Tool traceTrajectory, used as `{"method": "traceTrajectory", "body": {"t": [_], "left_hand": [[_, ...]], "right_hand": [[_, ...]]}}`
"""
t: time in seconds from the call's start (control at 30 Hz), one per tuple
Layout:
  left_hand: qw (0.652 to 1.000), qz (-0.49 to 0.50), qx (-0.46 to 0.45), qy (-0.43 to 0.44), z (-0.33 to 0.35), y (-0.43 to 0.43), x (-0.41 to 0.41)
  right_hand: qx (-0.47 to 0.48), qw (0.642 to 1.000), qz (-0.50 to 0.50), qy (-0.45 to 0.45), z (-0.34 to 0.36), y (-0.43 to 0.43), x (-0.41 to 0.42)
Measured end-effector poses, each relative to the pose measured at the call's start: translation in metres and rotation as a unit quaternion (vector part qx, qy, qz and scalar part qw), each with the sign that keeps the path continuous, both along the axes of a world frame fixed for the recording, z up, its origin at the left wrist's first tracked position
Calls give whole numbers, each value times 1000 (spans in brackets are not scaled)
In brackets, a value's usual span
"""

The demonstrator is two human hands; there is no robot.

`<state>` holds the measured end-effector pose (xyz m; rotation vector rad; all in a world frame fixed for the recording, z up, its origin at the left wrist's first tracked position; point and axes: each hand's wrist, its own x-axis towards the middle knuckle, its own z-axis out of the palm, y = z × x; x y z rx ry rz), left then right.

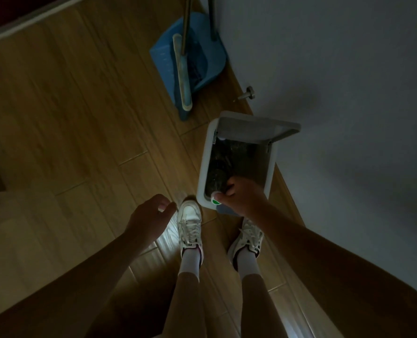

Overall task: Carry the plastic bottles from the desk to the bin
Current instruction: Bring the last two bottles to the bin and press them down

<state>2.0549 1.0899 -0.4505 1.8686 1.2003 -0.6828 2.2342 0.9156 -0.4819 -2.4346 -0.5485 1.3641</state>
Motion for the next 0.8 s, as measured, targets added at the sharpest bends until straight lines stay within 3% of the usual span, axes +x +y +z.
{"method": "traceTrajectory", "body": {"t": [0.2,0.4,0.53,0.7,0.8], "left_hand": [[1000,-5,-5,2,1,-8,-1],[1000,-24,3,12,3,-7,2],[1000,-22,5,9,2,-6,5],[1000,-23,7,12,0,-8,5],[1000,-21,1,10,-3,-9,6]], "right_hand": [[-17,999,-32,10,5,-29,18],[-31,995,51,-81,9,-44,25],[-12,999,6,-39,10,-30,25],[-75,996,36,-34,4,-25,18],[-82,996,-20,-6,3,-22,20]]}}
